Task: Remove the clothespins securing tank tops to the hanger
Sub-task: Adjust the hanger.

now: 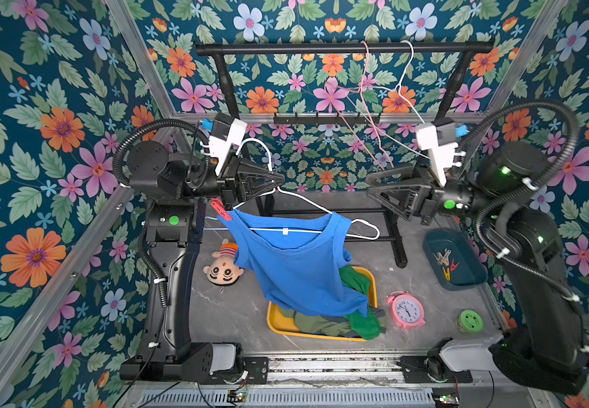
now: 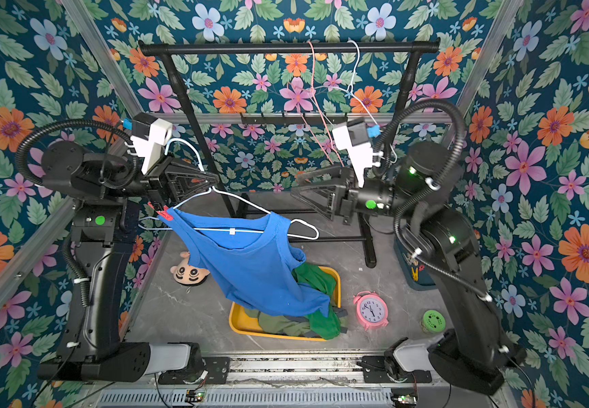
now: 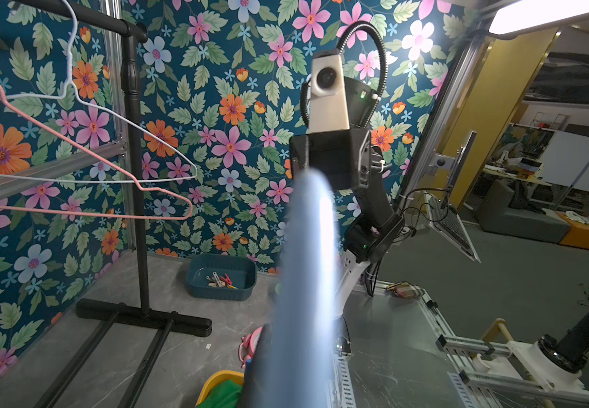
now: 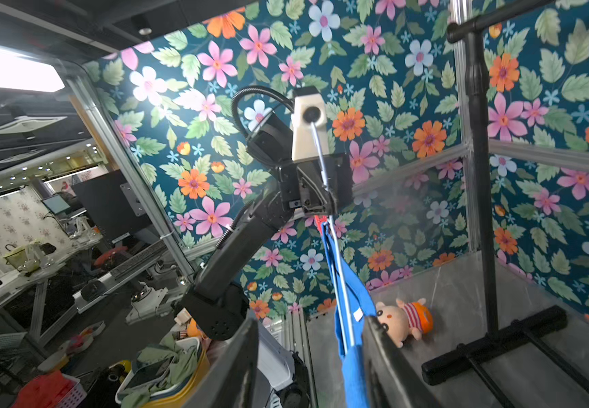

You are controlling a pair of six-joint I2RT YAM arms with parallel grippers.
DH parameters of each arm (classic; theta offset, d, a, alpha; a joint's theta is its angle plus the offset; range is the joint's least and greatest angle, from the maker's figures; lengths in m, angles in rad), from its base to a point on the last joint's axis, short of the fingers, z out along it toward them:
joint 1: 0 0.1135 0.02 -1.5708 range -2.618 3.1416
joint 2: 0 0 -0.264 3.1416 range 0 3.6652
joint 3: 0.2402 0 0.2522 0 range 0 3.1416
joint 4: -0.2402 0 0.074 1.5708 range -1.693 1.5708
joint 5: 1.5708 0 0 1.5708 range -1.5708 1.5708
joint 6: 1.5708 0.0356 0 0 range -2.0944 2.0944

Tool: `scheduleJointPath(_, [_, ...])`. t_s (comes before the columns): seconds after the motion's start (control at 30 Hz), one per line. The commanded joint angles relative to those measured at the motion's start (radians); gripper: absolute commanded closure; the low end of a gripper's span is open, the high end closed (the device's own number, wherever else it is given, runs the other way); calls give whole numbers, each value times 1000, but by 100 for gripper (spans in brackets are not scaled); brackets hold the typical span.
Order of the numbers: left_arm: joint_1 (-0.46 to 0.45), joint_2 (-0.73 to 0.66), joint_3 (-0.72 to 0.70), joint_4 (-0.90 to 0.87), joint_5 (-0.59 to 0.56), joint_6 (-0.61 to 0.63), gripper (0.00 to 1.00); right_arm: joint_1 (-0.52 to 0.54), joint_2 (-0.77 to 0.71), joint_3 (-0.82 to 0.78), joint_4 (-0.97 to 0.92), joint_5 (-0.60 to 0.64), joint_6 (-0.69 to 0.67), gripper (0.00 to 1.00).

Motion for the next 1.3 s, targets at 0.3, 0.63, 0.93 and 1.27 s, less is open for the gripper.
scheduleJointPath(0.3, [2,8,-2,110,19,-72,100,172,381,430,-330,104,-227,53])
scheduleJointPath(0.63, [2,8,-10,117,22,-73,100,210,362,382,-323,175,-264,52])
scheduleJointPath(0.93, [1,0,-22,125,23,-75,100,198,284,373,-283,245,-246,50])
scheduleJointPath(1.27, [1,1,-17,131,26,-81,100,203,355,398,-258,35,-168,55])
